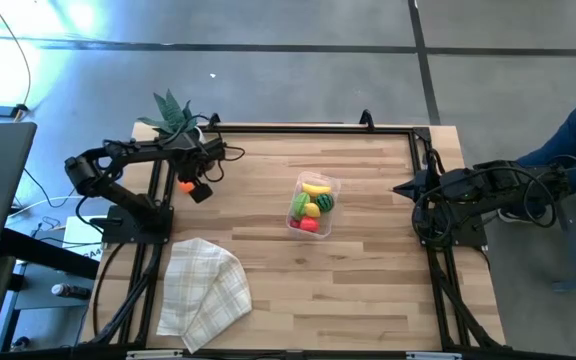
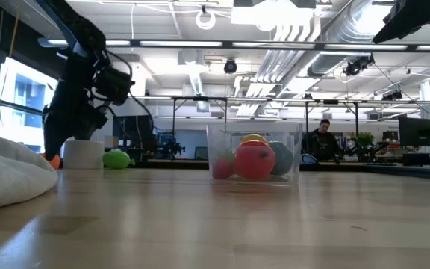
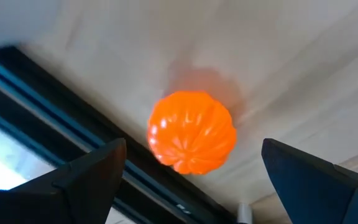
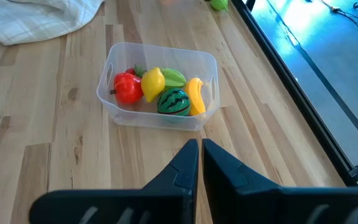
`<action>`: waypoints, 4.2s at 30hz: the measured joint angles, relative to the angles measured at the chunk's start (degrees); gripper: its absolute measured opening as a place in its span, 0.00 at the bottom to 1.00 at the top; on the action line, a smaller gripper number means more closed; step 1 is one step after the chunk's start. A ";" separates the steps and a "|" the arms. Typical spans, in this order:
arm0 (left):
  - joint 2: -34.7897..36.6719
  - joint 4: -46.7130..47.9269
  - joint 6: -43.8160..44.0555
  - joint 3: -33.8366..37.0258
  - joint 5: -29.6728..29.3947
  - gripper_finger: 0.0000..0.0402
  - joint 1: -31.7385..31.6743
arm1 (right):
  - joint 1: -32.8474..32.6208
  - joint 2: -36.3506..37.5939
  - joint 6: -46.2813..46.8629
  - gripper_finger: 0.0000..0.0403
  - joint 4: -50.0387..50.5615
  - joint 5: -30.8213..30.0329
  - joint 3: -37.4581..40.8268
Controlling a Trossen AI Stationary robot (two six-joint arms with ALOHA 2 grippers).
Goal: Pick and placing Produce into tupperware
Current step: Put the pumpkin into the transparent bin
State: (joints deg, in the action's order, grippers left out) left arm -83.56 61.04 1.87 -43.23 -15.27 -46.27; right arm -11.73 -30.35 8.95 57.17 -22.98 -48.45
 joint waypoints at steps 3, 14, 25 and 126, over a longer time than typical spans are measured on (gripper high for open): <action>-0.01 -1.15 -0.20 1.57 1.53 0.90 -1.27 | -0.01 0.02 0.00 0.03 0.00 0.00 0.00; -0.01 -3.22 -2.09 1.58 1.10 0.86 -1.77 | 0.01 0.02 0.00 0.03 0.02 0.00 0.00; -0.01 -5.42 -1.42 3.44 1.40 0.81 -1.76 | 0.01 0.01 -0.01 0.03 0.01 0.00 0.02; 0.03 -5.41 -2.60 -3.89 10.54 0.59 -1.15 | 0.01 0.02 0.00 0.03 0.00 0.00 0.02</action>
State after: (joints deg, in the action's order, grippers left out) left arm -83.53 55.63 -0.72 -47.12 -4.73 -47.42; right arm -11.73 -30.33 8.95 57.17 -22.98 -48.43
